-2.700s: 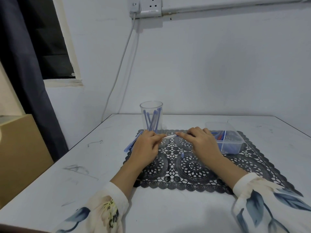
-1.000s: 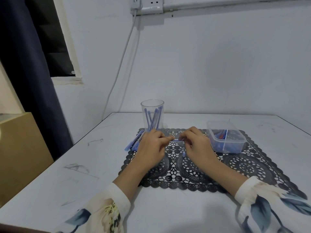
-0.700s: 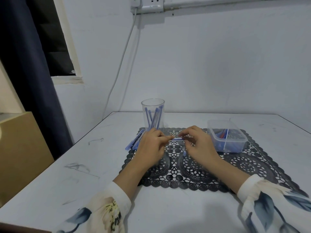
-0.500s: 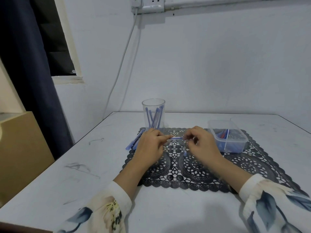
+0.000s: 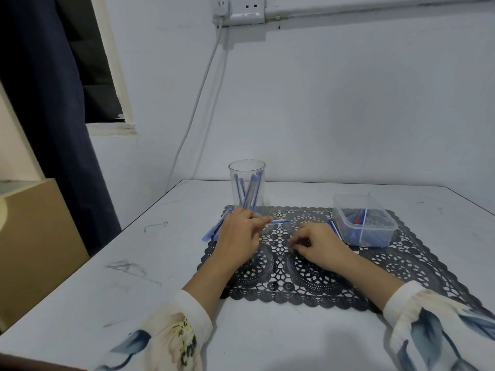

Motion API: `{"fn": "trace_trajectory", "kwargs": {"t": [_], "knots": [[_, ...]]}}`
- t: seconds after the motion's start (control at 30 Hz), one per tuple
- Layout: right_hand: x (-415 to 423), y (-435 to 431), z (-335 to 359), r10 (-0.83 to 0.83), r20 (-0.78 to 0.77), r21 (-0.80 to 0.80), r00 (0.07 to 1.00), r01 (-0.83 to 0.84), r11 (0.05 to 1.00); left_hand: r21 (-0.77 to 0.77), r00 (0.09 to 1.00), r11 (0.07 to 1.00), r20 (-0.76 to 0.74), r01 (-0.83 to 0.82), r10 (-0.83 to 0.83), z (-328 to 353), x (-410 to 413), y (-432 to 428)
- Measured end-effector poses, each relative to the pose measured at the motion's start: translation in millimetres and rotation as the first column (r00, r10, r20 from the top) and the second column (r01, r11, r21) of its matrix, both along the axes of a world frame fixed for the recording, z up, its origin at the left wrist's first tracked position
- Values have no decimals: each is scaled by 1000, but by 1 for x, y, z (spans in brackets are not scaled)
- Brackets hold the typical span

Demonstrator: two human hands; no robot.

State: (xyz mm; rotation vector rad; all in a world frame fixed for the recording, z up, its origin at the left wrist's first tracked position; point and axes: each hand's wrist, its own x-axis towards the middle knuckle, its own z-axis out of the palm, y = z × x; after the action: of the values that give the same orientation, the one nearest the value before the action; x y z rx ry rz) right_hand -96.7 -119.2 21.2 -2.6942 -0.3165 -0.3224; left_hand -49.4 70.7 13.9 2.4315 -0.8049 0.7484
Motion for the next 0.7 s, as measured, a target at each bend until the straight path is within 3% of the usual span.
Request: {"fn": "trace_trajectory", "kwargs": {"t": [0.1, 0.2, 0.3, 0.4, 0.7], "knots": [[-1, 1, 3, -91, 17, 215, 996, 85, 973, -17, 1000, 1000, -20, 4, -5, 0, -1, 0], [-1, 2, 4, -172, 11, 529, 985, 140, 837, -37, 999, 999, -40, 20, -21, 0, -2, -1], [1, 0, 2, -202, 64, 687, 977, 104, 720, -45, 997, 998, -58, 45, -47, 0, -4, -1], [2, 1, 2, -191, 82, 747, 978, 67, 662, -59, 994, 994, -64, 87, -91, -1, -5, -3], [0, 9, 3, -103, 93, 795, 990, -11, 606, -41, 991, 992, -54, 122, -124, -1, -5, -5]]}}
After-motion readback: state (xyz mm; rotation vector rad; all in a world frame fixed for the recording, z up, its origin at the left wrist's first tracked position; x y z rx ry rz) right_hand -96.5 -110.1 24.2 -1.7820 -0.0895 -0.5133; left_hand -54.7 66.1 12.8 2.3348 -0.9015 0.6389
